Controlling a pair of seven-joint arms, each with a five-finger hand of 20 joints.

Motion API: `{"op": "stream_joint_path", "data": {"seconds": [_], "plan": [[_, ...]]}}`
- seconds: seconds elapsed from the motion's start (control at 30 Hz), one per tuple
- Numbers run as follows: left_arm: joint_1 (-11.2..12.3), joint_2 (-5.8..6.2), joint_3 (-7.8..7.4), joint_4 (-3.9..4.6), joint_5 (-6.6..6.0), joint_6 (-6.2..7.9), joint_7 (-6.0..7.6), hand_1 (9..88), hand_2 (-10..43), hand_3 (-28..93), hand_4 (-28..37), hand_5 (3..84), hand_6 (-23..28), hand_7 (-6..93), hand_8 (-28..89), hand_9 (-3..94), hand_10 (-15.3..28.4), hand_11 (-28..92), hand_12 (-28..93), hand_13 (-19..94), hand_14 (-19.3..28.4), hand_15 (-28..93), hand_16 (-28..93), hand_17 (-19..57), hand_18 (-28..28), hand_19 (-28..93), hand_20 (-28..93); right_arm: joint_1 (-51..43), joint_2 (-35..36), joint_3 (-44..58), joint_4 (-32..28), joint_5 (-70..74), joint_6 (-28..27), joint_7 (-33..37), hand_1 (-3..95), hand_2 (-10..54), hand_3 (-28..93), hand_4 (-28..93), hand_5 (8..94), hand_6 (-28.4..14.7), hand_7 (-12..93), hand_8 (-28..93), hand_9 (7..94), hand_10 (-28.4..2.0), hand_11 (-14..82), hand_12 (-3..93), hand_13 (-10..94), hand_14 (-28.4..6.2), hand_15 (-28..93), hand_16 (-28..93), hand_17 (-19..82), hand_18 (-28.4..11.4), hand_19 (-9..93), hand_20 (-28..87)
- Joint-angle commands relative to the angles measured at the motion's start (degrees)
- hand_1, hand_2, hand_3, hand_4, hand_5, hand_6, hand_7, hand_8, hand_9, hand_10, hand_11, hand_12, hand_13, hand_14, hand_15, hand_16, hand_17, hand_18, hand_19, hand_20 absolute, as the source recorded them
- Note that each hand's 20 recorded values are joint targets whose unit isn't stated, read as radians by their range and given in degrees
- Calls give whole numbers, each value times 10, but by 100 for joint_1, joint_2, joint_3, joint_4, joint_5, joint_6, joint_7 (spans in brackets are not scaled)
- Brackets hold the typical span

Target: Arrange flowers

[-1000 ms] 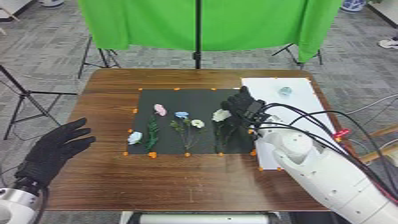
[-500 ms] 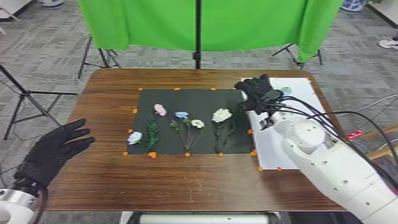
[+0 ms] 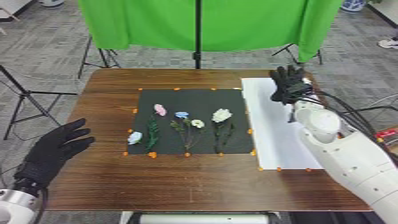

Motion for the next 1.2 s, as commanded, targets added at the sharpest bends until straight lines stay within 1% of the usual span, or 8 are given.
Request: {"op": "stream_joint_path", "data": {"seconds": [0.03, 0.13, 0.2, 0.4, 0.53, 0.73, 0.87, 1.2], "plan": [[50, -23, 41, 14, 13, 21, -1, 262, -9, 695, -268, 347, 52, 198, -97, 318, 140, 251, 159, 284, 172, 350, -23, -66, 232, 523, 3, 117, -4, 145, 404, -73, -110, 184, 239, -92, 914, -260, 217, -69, 180, -96, 241, -133, 56, 216, 270, -138, 34, 255, 43, -214, 385, 155], [28, -17, 68, 24, 9, 16, 5, 262, -8, 695, -267, 347, 52, 198, -97, 318, 141, 252, 158, 284, 172, 349, -23, -66, 232, 523, 2, 160, -48, 153, 565, 1, -16, 229, 245, -95, 915, -271, 231, -68, 195, -104, 267, -132, 69, 209, 326, -118, 77, 246, 53, -212, 383, 157], [13, -20, 74, 29, 18, 6, -3, 262, -8, 695, -268, 346, 52, 198, -97, 318, 140, 251, 158, 284, 172, 349, -23, -66, 232, 523, 2, 196, -54, 118, 656, 170, 54, 240, 257, -95, 919, -278, 284, -64, 226, -127, 359, -136, 95, 179, 392, -98, 122, 245, 90, -201, 404, 171], [3, -21, 87, 35, 13, 21, -14, 261, -9, 696, -268, 346, 52, 198, -98, 318, 140, 251, 158, 284, 173, 349, -23, -66, 232, 523, 2, 185, -101, 70, 826, 138, 433, 160, 321, -95, 900, -282, 440, -16, 323, -181, 591, -77, 226, 171, 595, -36, 387, 217, 161, -184, 521, 248], [12, -32, 71, 33, 18, -3, -17, 261, -10, 697, -268, 346, 52, 198, -97, 318, 141, 251, 158, 284, 173, 350, -23, -66, 232, 524, 2, 157, -105, -82, 856, 179, 974, 24, 354, -95, 860, -283, 519, 21, 386, -206, 699, -65, 265, 220, 676, -27, 480, 225, 195, -175, 583, 296], [-10, -29, 92, 44, 21, -21, -43, 261, -10, 698, -270, 346, 52, 198, -97, 318, 141, 251, 159, 284, 172, 349, -22, -66, 232, 524, 2, 134, -133, -284, 866, 215, 1679, -271, 420, -93, 778, -282, 605, 32, 491, -77, 819, -41, 220, 353, 734, -28, 549, 240, 227, -165, 614, 344], [-11, 3, 99, 48, 8, -37, -38, 261, -9, 697, -270, 346, 52, 198, -97, 318, 141, 252, 159, 284, 172, 348, -22, -66, 232, 524, 2, -135, 15, -231, 421, 361, 1888, -390, 480, -87, 793, -282, 689, 39, 495, -67, 882, -40, 222, 396, 777, -26, 579, 254, 248, -159, 636, 364], [-34, -17, 83, 59, 26, -98, -92, 261, -9, 698, -269, 346, 52, 198, -97, 318, 140, 252, 158, 284, 172, 349, -23, -66, 232, 524, 2, -1742, 536, 389, -1739, 467, 1652, -902, 476, -94, 817, -283, 700, 35, 498, -71, 888, -40, 213, 413, 775, -26, 589, 260, 250, -158, 641, 371]]}}
